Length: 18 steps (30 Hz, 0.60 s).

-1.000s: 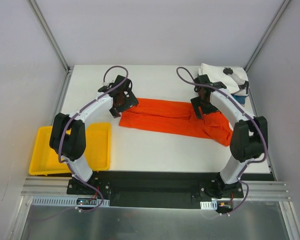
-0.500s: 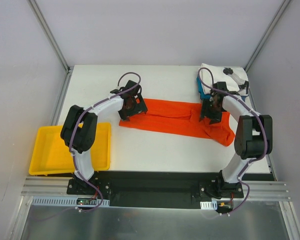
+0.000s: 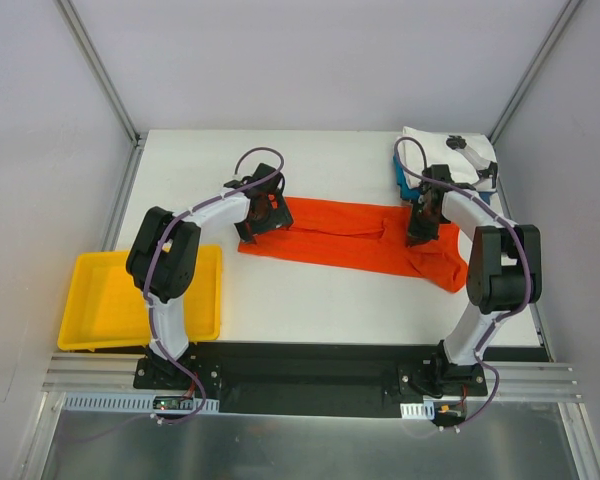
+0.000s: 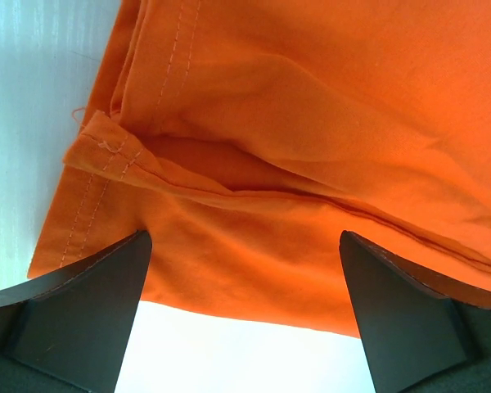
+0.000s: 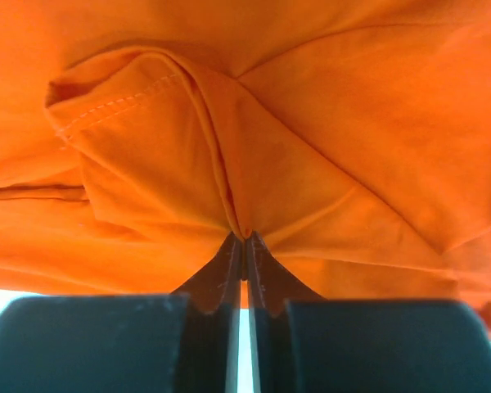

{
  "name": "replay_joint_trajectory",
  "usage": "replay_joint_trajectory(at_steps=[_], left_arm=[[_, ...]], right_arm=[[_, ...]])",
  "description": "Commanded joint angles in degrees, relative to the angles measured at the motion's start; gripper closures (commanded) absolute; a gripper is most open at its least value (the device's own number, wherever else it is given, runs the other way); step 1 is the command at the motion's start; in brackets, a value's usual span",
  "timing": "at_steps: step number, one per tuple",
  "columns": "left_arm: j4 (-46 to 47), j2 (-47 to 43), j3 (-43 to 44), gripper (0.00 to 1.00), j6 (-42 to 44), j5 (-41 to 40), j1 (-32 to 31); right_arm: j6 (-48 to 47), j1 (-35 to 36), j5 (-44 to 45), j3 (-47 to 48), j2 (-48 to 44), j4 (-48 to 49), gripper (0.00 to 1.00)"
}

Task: Fold and stack the t-shirts
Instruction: Fold the tshirt

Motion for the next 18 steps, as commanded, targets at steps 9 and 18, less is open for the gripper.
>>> replay_joint_trajectory(at_steps=[9,18], left_arm=[[-0.28,1.91,0.62,0.01,0.07,-3.96,1.05],[-0.54,2.35,-1.14,0.01,-0.55,-2.9,3.42]], right_arm=[[-7.05,-0.3,12.07,11.45,2.37,-10.08,0.99],[-14.09,-0.03,4.08,16.73,7.73,-15.64,0.98]])
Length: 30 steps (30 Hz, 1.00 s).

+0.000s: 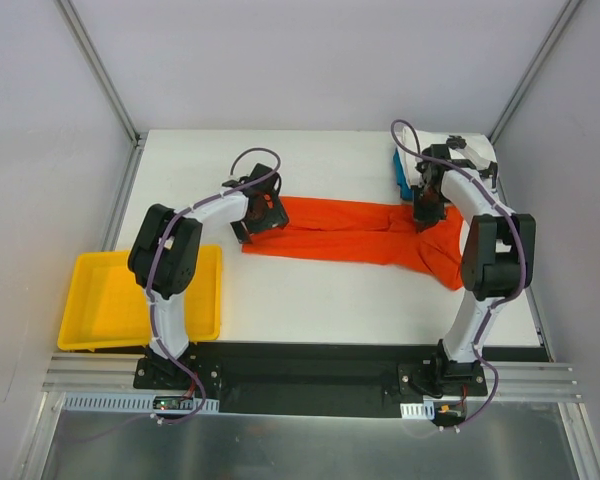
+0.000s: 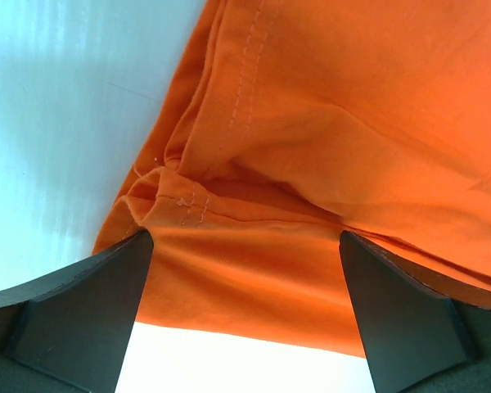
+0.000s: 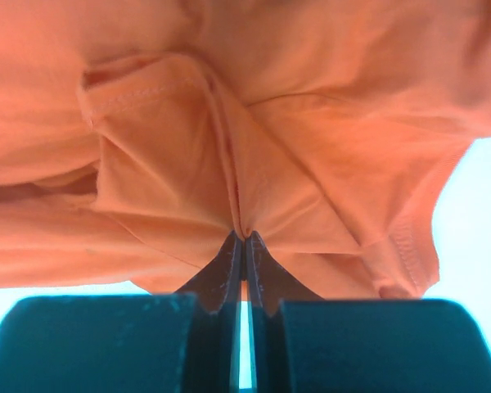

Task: Fold and stack the t-shirts
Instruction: Fold the tshirt

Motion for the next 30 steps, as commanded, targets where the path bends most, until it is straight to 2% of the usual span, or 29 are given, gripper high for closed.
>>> replay_joint_trajectory(at_steps=[1,6,8,10,14,19,20,21,30], left_arm=[[-0.89,0.56,-1.4,0.01,-0.48,-0.61,2.13],[-1.68,-1.02,-3.86,0.01,-0.31,-0.78,3.45],[-1.86,-1.72,-5.0,0.01,-0.39,-1.13,3.8],[-1.95,-2.08,-5.53,0.01,-0.31,-1.31,3.89],[-2.04,-2.26,-5.89,0.01,-0.13,-1.66,3.98],[-2.21,-2.34,-5.8,0.01,0.05,-1.75,3.98],[-2.21,-2.43,-5.89,0.01,0.22,-1.84,3.98],[-2.3,-2.52,-5.8,0.01,0.22,-1.93,3.98],[-2.56,-3.05,-6.24,0.01,0.22,-2.98,4.33]], right_arm=[[-3.95,0.1,-6.18,1.12,2.38,-4.78,0.96],[-3.16,0.01,-7.7,-0.9,3.35,-3.72,0.86],[-2.81,0.01,-8.23,-0.9,3.35,-2.94,0.73],[-2.37,0.01,-9.54,-0.82,3.18,-2.32,0.66],[-1.23,-0.25,-11.74,-0.55,2.04,-0.74,0.63],[-0.17,-0.6,-15.79,-1.69,0.98,1.46,0.64],[0.09,-0.6,-15.88,-1.61,1.06,1.72,0.71],[0.27,-0.6,-15.79,-1.52,1.24,1.64,0.86],[0.8,-2.18,-12.45,-1.78,0.8,0.58,0.9]])
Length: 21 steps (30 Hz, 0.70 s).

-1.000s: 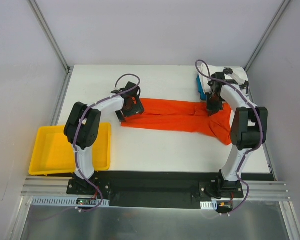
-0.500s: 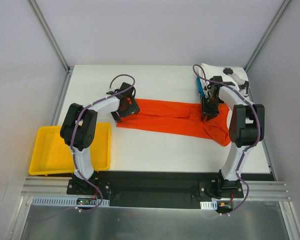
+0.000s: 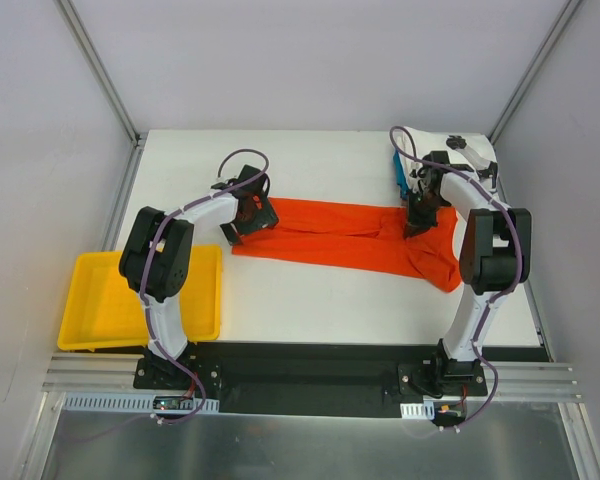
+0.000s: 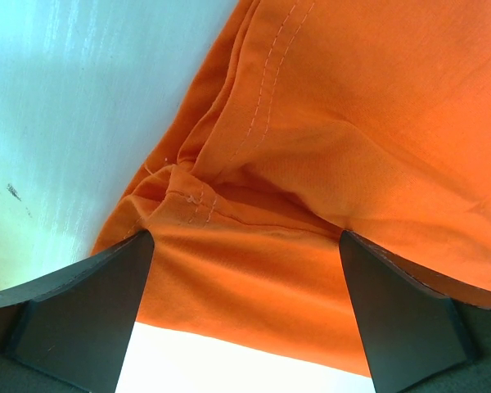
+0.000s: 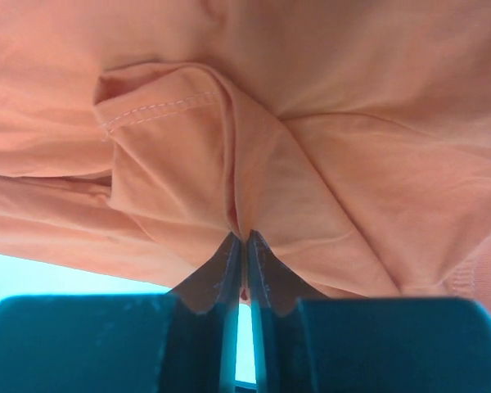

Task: Fold and stack the t-shirts
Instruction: Fold the tshirt

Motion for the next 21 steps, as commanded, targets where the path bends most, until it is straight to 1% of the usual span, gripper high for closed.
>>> replay_joint_trajectory(at_steps=[1,3,4,6,10,12,16,21], left_arm=[[-3.98,-0.16,-2.0,0.01,0.29,-2.06,1.08],[-4.07,0.02,-1.73,0.01,0.38,-1.98,1.16],[-4.07,0.02,-1.65,0.01,0.46,-1.98,1.16],[-4.25,-0.07,-1.56,0.01,0.55,-2.24,1.25],[-4.34,0.28,-1.3,0.01,0.81,-2.41,1.78],[-4.6,0.37,-1.29,0.01,0.9,-2.41,2.13],[-4.69,0.19,-1.29,0.01,1.25,-2.68,2.31],[-4.86,0.19,-1.12,0.01,2.04,-2.07,2.4]], right_arm=[[0.12,-1.33,-0.08,-0.47,-3.09,-0.38,0.9],[-0.5,-1.33,-0.96,-0.47,-3.53,-0.47,0.88],[-1.02,-1.59,-1.4,-0.47,-3.62,-0.55,0.9],[-1.29,-1.68,-1.23,-0.3,-3.79,-0.99,0.96],[-2.08,-2.65,-1.93,1.2,-2.92,-2.75,0.97],[-2.87,-2.65,-1.84,1.2,-3.0,-2.93,0.99],[-5.06,-2.74,1.57,2.78,-3.0,-3.37,0.99],[-9.63,-2.65,7.11,8.65,-1.42,-4.24,0.99]])
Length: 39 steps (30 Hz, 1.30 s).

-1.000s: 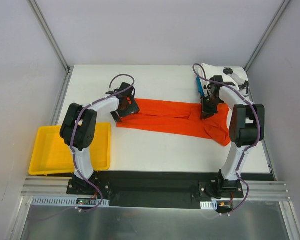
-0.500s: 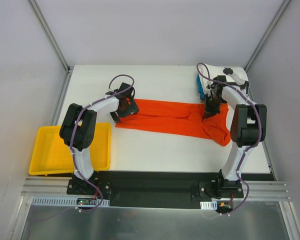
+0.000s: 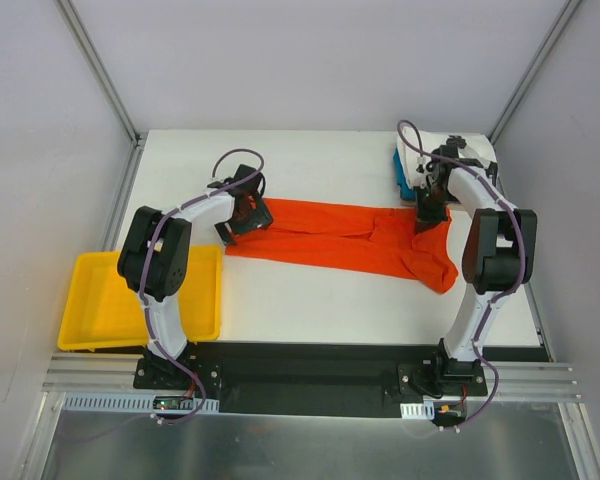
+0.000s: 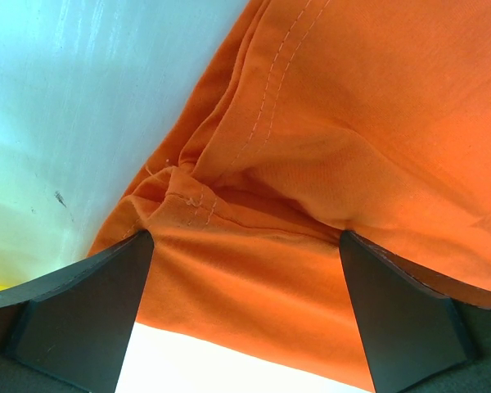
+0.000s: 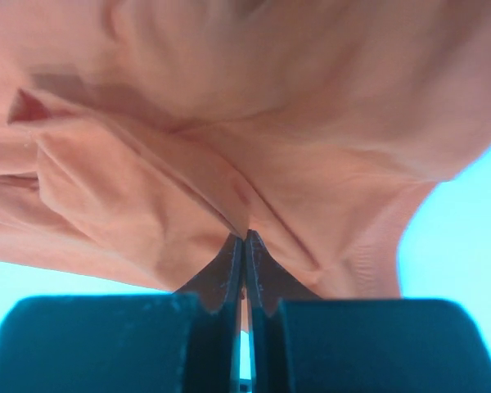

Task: Fold and stack the t-shirts
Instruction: Fold the tshirt

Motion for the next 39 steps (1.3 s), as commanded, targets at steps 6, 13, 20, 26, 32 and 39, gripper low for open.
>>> replay_joint_trajectory(at_steps=[6,13,20,26,32,39], left_arm=[[-3.71,0.04,-0.73,0.01,2.79,-0.64,0.84],[-3.71,-0.93,-1.25,0.01,4.02,0.41,0.76],[-3.79,-2.25,-1.95,0.01,5.08,2.25,0.67],[-3.88,-5.14,-0.9,0.01,6.48,2.43,-0.65],[-3.71,-7.79,3.4,0.01,8.24,2.17,-3.46],[-3.53,0.01,13.93,0.01,11.31,2.96,-3.64]], right_arm=[[-10.78,0.32,13.21,14.66,2.05,-4.12,0.99],[-17.98,3.04,14.01,18.81,6.97,-6.06,0.9],[-19.05,7.09,22.18,20.48,8.65,-4.57,0.52],[-14.14,9.02,23.93,16.46,1.71,-3.25,0.11],[1.85,9.29,22.21,6.08,-11.2,0.18,0.03],[15.13,9.29,11.64,-6.14,-13.34,3.52,0.04]])
